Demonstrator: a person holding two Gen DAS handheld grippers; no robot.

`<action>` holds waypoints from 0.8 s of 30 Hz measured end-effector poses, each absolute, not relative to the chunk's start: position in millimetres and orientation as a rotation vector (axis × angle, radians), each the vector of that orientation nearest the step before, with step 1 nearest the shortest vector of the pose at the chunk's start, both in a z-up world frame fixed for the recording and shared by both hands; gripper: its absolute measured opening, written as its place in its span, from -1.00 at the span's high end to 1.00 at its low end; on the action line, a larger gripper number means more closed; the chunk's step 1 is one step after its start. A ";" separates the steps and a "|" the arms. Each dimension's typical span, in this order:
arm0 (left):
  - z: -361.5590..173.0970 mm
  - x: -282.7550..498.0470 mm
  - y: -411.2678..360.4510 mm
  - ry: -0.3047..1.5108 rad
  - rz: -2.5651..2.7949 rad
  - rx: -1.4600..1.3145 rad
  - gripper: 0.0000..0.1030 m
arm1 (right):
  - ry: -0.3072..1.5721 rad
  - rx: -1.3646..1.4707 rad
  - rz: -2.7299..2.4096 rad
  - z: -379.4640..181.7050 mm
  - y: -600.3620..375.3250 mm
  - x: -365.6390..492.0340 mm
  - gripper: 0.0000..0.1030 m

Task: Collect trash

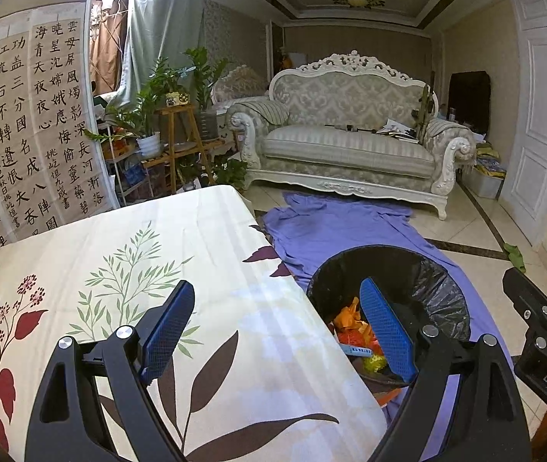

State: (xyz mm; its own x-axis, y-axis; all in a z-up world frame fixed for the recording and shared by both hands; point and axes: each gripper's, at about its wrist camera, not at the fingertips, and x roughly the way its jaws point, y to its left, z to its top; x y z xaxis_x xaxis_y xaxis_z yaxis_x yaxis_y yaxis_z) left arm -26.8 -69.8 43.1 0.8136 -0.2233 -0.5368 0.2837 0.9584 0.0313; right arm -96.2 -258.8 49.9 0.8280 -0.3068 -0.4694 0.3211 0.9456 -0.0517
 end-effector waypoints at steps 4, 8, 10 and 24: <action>43.2 -26.9 -69.5 0.559 -0.272 0.112 -0.65 | 0.493 0.030 -0.334 50.4 -259.4 -96.3 -0.67; 43.9 -27.5 -69.4 0.556 -0.270 0.115 -0.65 | 0.492 0.030 -0.334 50.4 -259.4 -96.5 -0.67; 43.7 -27.6 -69.4 0.558 -0.269 0.114 -0.65 | 0.492 0.030 -0.334 50.4 -259.4 -96.4 -0.67; 44.2 -27.9 -67.2 0.563 -0.270 0.107 -0.65 | 0.491 0.029 -0.333 50.2 -258.6 -96.5 -0.67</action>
